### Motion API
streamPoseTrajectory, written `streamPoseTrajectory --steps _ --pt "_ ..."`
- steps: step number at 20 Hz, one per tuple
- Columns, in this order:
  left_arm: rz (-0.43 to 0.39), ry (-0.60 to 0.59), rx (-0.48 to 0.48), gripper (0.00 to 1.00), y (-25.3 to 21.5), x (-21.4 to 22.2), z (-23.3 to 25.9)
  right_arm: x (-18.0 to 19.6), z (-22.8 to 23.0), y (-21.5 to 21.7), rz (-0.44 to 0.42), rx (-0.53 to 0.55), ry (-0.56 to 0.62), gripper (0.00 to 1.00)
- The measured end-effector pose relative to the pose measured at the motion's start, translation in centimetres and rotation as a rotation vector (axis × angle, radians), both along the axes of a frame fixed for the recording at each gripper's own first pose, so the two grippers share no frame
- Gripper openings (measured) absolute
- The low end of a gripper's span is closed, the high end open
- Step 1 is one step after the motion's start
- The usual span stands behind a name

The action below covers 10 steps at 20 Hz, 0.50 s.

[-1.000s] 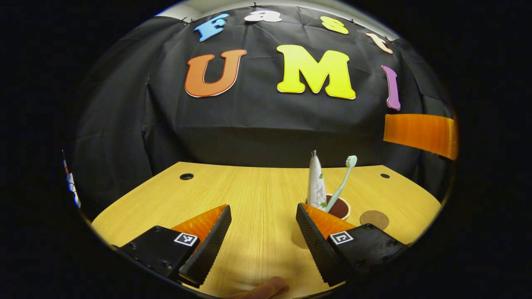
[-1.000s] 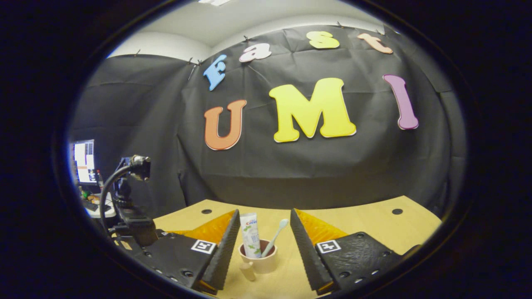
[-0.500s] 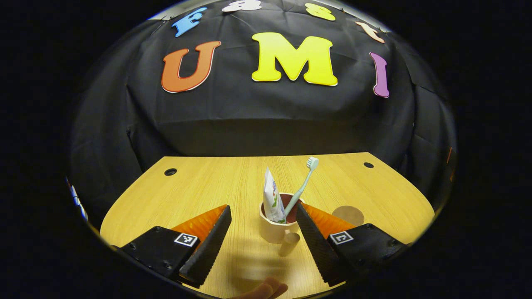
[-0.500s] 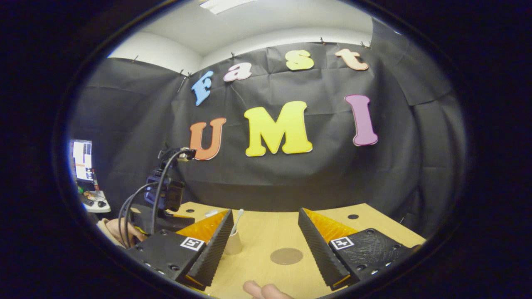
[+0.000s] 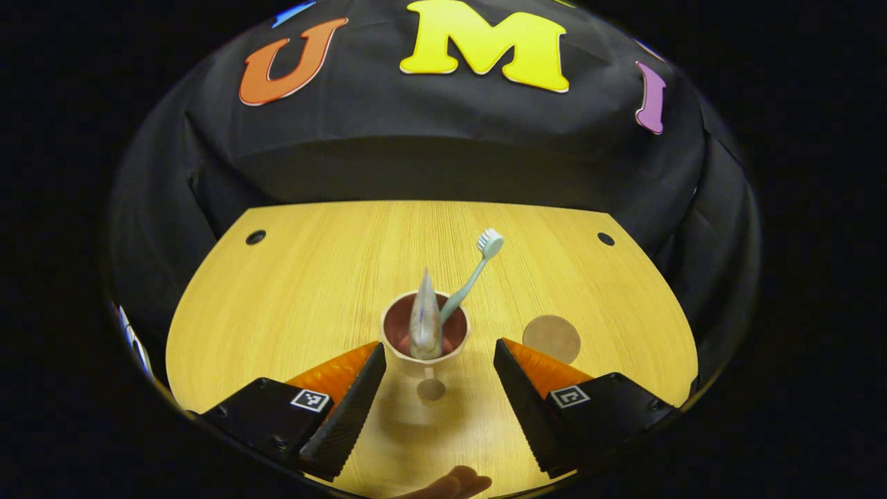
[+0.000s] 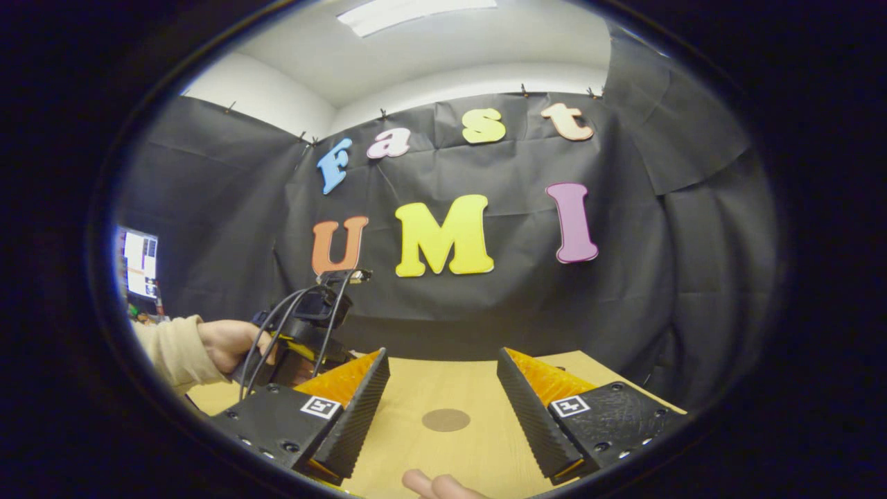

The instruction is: Put the toothbrush and toothpaste on the desktop into the cup, then pick up the cup and place it on the coaster on the desktop.

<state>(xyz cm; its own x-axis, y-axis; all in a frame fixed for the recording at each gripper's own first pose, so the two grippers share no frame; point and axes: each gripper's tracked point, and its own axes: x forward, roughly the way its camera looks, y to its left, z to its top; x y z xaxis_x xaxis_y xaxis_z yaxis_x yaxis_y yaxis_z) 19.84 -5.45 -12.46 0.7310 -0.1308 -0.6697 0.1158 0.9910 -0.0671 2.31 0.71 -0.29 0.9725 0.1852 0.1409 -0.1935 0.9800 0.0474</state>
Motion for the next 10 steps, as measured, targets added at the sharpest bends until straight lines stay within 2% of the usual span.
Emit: streamPoseTrajectory --steps 3,7,10 --pt "0.013 0.117 0.063 0.98 0.6 0.2 -2.1 -0.8 -0.5 -0.4 0.014 0.03 0.016 0.95" --pt "0.034 0.225 0.082 0.93 1.0 0.8 -4.3 -1.5 -1.2 0.1 0.052 0.033 0.019 0.95" --pt "0.052 0.301 0.078 0.83 1.2 1.0 -5.5 -1.6 -2.0 0.3 0.06 0.016 0.022 0.95"
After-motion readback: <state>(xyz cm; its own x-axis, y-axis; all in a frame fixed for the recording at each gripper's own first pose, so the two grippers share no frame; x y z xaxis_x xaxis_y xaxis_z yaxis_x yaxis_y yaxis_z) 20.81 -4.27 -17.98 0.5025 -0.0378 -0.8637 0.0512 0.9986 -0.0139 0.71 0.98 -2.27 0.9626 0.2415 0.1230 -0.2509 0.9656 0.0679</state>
